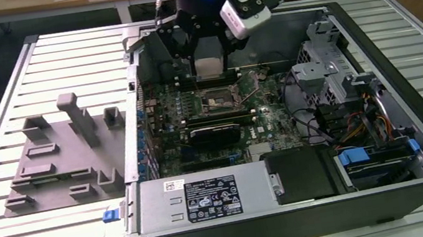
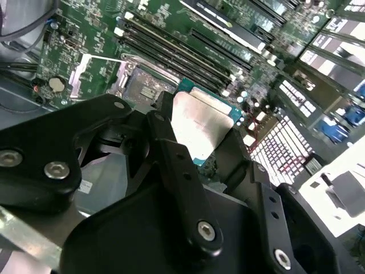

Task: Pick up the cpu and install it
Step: 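Pick up the cpu and move it towards the insertion slot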

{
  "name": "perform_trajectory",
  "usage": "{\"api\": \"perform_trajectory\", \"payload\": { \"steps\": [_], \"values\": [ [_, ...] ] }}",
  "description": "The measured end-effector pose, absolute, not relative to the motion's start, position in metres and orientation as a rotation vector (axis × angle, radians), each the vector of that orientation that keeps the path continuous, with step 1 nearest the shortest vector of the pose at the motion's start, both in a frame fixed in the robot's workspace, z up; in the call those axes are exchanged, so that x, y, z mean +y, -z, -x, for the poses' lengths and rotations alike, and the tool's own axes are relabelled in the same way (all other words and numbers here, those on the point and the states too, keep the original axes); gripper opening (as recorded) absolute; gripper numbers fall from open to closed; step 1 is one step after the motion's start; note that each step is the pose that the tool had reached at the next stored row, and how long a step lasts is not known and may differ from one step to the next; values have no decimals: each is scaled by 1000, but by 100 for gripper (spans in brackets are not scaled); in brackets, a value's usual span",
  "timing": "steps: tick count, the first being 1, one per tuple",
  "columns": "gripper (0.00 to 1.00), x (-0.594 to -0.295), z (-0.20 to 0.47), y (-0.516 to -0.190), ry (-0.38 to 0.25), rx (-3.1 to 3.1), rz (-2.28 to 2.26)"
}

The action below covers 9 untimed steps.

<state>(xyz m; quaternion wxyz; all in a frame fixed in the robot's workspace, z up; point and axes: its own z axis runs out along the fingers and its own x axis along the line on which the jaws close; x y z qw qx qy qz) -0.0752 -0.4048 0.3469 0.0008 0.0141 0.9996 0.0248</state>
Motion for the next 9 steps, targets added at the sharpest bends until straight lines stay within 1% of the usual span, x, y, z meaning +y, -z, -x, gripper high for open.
{"api": "perform_trajectory", "payload": {
  "steps": [9],
  "values": [
    [54,-402,60,-337,-78,3137,-43]
  ]
}}
